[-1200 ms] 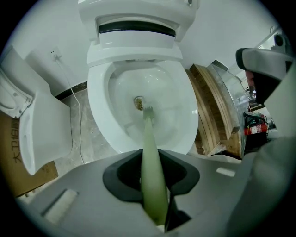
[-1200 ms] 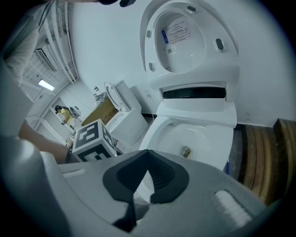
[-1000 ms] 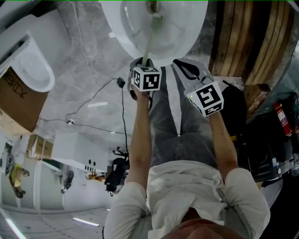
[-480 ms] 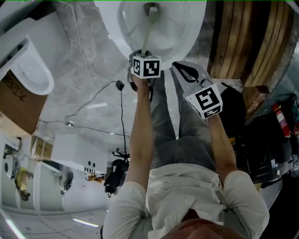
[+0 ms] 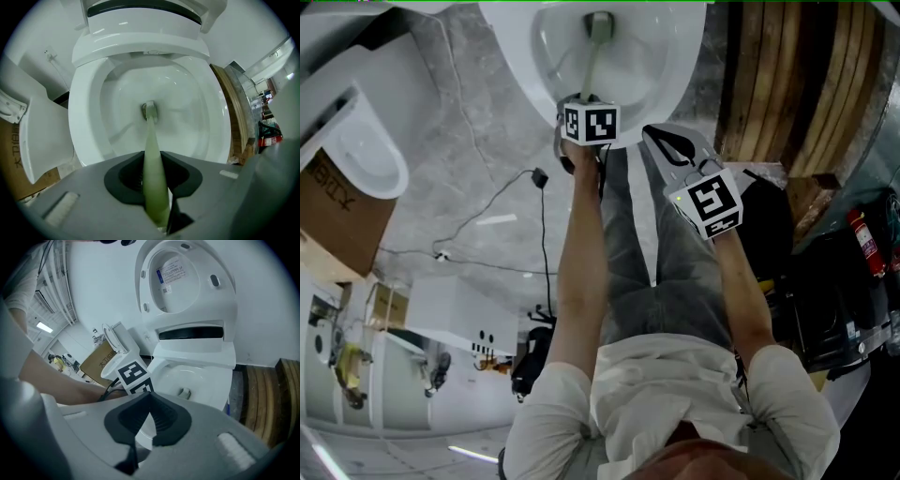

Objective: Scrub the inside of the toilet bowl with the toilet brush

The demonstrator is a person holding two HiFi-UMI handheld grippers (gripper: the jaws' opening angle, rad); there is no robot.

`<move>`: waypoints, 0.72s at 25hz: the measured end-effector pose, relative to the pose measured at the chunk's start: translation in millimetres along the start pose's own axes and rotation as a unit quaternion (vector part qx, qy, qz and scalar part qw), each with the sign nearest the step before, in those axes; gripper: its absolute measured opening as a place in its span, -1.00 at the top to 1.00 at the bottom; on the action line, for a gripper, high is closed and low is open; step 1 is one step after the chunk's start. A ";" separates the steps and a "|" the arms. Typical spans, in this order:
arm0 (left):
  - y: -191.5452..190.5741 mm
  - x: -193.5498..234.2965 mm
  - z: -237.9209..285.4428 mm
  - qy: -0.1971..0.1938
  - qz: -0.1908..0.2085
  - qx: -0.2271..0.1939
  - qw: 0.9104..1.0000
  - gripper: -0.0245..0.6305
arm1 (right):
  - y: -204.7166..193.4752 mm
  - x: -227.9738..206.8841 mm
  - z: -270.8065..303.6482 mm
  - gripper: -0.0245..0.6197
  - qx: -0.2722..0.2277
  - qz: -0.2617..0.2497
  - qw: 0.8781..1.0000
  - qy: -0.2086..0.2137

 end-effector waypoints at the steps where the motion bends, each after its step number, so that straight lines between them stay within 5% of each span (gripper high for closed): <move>1: 0.7 0.3 0.8 0.000 0.001 -0.001 1.000 0.59 | -0.1 0.2 -0.5 0.91 -0.001 -0.001 1.000 -0.001; 12: -16.4 8.9 -17.6 -0.018 0.004 -0.010 1.000 0.59 | -2.5 11.1 -11.4 0.91 -0.002 -0.010 1.000 -0.022; 18: -26.3 18.7 -51.3 -0.045 0.005 -0.049 0.998 0.59 | 10.2 20.8 -33.1 0.91 -0.011 -0.019 0.999 -0.045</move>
Point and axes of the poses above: the fingertips, and each gripper's own axes: z forward along the fingers, x to its left, y out of its top, the point moved 8 cm from there along -z, backward along the fingers, and after that the axes turned 10 degrees about -z, right-handed, at the moved point
